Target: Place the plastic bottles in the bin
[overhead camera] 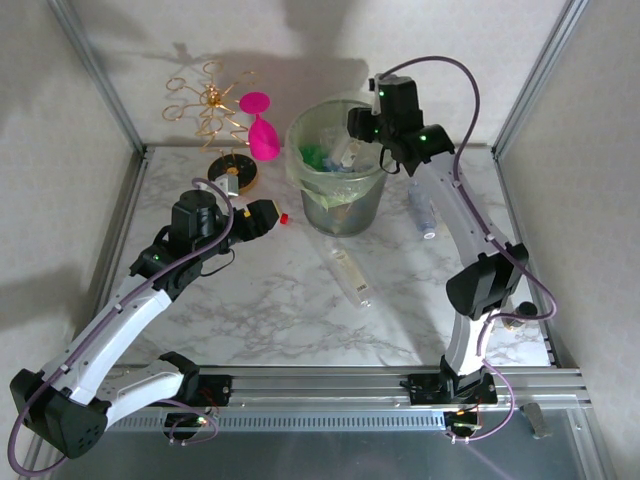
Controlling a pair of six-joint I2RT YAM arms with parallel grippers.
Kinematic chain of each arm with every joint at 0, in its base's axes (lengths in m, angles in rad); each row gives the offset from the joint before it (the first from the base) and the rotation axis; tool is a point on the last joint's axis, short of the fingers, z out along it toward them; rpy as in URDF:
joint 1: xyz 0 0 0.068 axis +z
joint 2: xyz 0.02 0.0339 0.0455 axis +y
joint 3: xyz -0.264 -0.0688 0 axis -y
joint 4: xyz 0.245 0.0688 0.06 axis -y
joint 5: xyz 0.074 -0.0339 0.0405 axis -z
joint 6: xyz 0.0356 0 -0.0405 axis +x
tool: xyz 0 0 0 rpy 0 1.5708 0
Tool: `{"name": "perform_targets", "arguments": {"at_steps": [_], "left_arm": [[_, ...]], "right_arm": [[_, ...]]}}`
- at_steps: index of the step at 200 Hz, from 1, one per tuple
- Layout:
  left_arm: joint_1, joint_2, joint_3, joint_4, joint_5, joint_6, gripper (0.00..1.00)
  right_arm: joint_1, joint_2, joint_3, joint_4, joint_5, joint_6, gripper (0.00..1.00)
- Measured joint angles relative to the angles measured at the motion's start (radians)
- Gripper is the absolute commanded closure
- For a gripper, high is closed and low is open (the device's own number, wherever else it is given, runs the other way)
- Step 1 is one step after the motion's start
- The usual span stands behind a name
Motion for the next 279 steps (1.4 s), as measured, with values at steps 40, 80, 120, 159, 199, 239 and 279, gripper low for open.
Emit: {"name": "perform_targets", "arguments": {"at_steps": [40,80,120,159,199,239,279], "left_arm": [[0.000,-0.010,0.000,0.000,0.000,0.000,0.25],[0.000,-0.010,0.000,0.000,0.000,0.000,0.25],[0.000,-0.010,-0.002,0.000,0.000,0.000,0.25],[0.000,-0.010,-0.002,0.000,0.000,-0.002,0.25],[0.000,-0.011,-0.002,-0.001,-0.003,-0.004,0.25],[0.000,-0.027,-0.002,-0.004,-0.008,-0.004,0.25],[0.003,-0.038,-0.001,-0.010,-0.019,-0.003,0.25]], "right_arm": [[0.000,0.105,0.001,0.025,-0.039,0.018,0.58],[0.000,0.119,0.000,0.045,-0.058,0.025,0.60],[0.018,0.110,-0.024,0.067,-0.053,0.018,0.63],[0.058,0.066,-0.130,0.134,-0.053,0.021,0.63],[0.066,0.080,-0.139,0.104,-0.046,0.018,0.64],[0.066,0.113,0.022,-0.038,-0.030,0.002,0.53],[0.063,0.030,0.062,-0.060,0.004,-0.012,0.48]]}}
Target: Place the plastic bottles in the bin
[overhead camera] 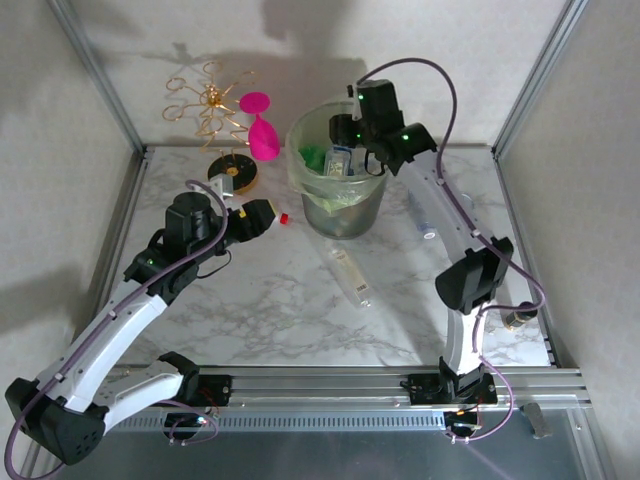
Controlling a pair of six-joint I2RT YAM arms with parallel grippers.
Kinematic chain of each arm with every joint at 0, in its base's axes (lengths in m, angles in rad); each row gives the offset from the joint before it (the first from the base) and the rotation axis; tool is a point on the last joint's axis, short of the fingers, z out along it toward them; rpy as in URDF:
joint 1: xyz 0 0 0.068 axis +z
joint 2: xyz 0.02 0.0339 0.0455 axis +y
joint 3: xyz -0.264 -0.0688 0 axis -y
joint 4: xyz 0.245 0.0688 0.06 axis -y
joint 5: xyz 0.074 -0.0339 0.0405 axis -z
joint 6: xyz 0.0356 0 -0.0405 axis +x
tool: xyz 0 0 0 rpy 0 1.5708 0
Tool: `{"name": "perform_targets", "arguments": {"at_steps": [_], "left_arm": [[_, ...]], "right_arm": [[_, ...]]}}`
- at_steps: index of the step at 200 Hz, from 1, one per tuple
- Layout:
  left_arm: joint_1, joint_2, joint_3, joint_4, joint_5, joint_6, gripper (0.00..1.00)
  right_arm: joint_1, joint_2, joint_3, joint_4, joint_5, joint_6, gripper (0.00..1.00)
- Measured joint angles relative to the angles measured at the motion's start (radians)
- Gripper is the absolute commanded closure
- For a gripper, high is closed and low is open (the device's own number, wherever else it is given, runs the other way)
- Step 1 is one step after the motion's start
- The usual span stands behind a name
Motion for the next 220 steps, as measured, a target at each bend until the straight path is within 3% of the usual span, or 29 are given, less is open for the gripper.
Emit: {"name": "perform_targets", "arguments": {"at_steps": [28,58,96,151,193,220], "left_arm": [[0.001,-0.014,0.000,-0.008,-0.007,0.000,0.25],[0.012,-0.018,-0.024,0.012,0.008,-0.011,0.25],[0.068,0.012,-0.189,0.109,0.083,-0.089,0.25],[0.068,0.075,-0.363,0.234,0.141,-0.202,0.25],[0.066,0.097,-0.375,0.299,0.160,-0.226,0.25],[0.059,0.097,-0.375,0.315,0.160,-0.226,0.25]], "right_arm": [[-0.036,-0.239,-0.279,0.071,0.002,0.016,0.48],[-0.185,-0.492,-0.591,0.163,-0.010,0.068,0.48],[-0.327,-0.589,-0.844,0.265,-0.059,0.129,0.48],[-0.403,-0.406,-0.946,0.342,-0.129,0.156,0.36],[-0.449,-0.081,-0.748,0.328,-0.124,0.098,0.24],[-0.454,0.061,-0.624,0.299,-0.106,0.060,0.23]]}}
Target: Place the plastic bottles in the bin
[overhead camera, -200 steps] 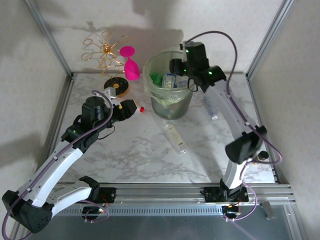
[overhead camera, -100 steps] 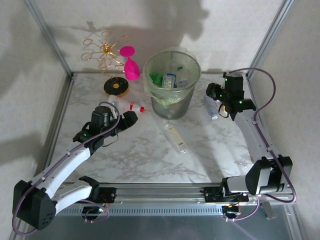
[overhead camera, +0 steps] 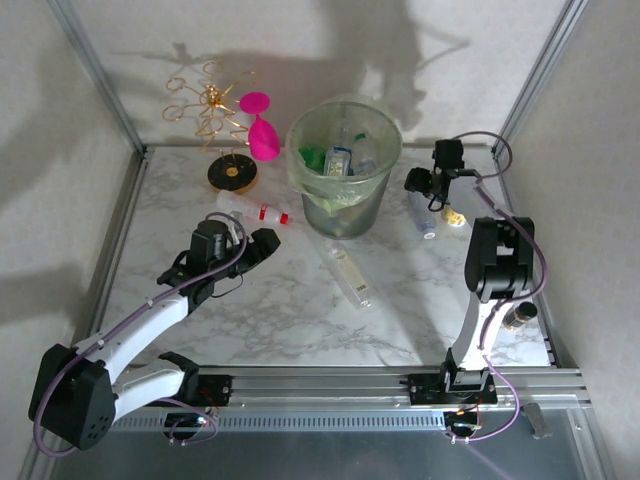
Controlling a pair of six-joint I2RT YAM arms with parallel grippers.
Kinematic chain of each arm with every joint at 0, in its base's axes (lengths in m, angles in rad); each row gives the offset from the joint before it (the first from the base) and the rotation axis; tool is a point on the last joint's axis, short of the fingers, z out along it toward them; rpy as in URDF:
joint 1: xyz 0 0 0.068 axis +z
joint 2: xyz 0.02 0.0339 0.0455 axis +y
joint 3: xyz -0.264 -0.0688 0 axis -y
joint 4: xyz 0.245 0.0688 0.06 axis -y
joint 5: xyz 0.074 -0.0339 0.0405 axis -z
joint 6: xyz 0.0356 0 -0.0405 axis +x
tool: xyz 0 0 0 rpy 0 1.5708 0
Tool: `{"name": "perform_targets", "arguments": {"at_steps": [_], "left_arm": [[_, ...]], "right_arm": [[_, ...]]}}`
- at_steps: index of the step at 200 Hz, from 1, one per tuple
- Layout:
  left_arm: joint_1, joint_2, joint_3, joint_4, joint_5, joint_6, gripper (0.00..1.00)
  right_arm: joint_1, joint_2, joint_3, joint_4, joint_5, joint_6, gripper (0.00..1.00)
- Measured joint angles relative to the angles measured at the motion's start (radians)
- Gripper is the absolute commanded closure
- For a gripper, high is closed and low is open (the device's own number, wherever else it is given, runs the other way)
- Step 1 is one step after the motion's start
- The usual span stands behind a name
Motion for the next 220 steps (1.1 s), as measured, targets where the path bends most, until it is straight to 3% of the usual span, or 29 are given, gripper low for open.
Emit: {"name": "perform_targets", "arguments": {"at_steps": [68,173,220], "left_arm": [[-0.008,0.019,0.000,0.018,0.000,-0.001,0.25],[-0.048,0.026,0.015,0.028,0.007,-0.015,0.25],[-0.050,-0.031,0.067,-0.029,-0.010,0.003,0.25]], "right_arm": [[0.000,0.149,0.078,-0.057,0.000,-0.043,0.23],[0.000,0.146,0.018,-0.026,-0.009,-0.027,0.50],[0.000,0.068,-0.060,-0.011,-0.012,-0.002,0.54]]}}
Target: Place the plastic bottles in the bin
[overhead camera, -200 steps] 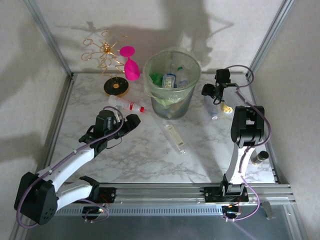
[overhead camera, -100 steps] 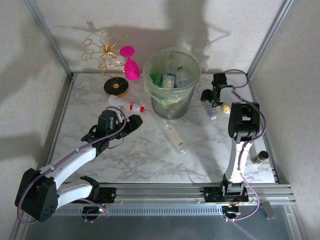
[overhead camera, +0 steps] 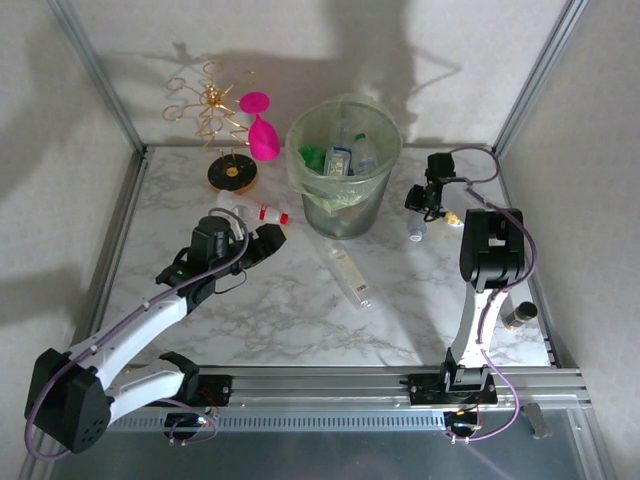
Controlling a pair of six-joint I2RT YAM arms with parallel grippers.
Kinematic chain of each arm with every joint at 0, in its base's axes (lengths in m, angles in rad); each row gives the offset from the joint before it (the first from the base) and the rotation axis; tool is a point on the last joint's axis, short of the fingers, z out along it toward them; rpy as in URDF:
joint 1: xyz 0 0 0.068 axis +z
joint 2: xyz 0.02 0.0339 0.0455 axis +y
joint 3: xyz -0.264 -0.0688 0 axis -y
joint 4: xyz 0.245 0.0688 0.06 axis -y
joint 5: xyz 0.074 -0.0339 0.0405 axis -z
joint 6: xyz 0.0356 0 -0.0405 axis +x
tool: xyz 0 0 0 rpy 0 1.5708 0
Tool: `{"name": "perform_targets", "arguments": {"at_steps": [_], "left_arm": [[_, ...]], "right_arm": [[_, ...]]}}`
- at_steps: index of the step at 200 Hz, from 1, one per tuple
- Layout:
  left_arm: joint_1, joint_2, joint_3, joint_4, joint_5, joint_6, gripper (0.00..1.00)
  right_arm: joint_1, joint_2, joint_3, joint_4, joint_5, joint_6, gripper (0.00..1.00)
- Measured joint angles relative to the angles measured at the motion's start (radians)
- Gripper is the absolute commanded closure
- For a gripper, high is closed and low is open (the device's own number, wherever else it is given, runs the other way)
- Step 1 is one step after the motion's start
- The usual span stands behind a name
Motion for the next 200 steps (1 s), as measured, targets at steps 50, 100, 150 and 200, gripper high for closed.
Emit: {"name": "perform_targets", "arguments": {"at_steps": [50,100,150,200], "left_arm": [[-0.002,-0.045,0.097,-0.089,-0.031,0.043,0.25],[-0.026,-0.064,0.238,-0.181,-0.079,0.100,0.25],[-0.047,-0.063,0.349,-0.230,-0.135,0.152,0.25],[-0.047,-0.034,0.385,-0.236,-0.150,0.173,0.25]], "right_arm": [[0.000,-0.212,-0.080,0.019,-0.001,0.032,0.56],[0.027,-0.481,-0.092,0.034,-0.008,0.071,0.56],[0.079,-0.579,0.029,-0.011,-0.052,0.087,0.55],[0.144,-0.518,0.300,-0.041,-0.152,0.119,0.55]]}}
